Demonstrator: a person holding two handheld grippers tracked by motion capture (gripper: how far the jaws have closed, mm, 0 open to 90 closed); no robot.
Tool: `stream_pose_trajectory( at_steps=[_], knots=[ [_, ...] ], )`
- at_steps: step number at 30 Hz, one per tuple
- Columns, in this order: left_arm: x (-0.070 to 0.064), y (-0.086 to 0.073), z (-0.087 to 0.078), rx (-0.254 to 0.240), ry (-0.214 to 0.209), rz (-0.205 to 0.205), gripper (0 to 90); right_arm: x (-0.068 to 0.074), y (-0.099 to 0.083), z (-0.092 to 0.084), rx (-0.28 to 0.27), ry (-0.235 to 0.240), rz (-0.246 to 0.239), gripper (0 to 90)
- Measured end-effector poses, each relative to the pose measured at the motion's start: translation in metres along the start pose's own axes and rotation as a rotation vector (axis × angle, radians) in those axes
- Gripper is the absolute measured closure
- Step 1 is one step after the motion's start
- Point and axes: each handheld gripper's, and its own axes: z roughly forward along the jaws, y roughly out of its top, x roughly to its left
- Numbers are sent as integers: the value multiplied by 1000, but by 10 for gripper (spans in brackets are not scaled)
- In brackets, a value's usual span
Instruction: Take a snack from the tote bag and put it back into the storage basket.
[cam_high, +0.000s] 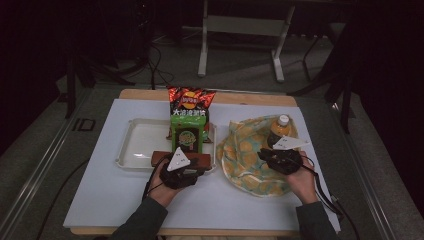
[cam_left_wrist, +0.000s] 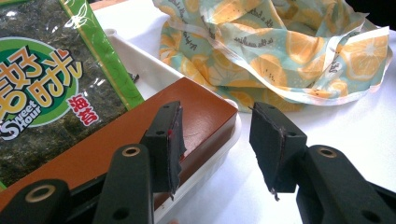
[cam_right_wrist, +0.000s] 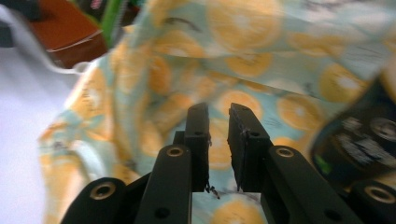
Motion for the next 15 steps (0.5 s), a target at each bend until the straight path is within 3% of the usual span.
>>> stream_pose_trajectory(
  at_steps=[15],
  knots=[
    [0,0,0,-1,0,0,533,-33,-6,-14,-61,-114,86,680]
  ],
)
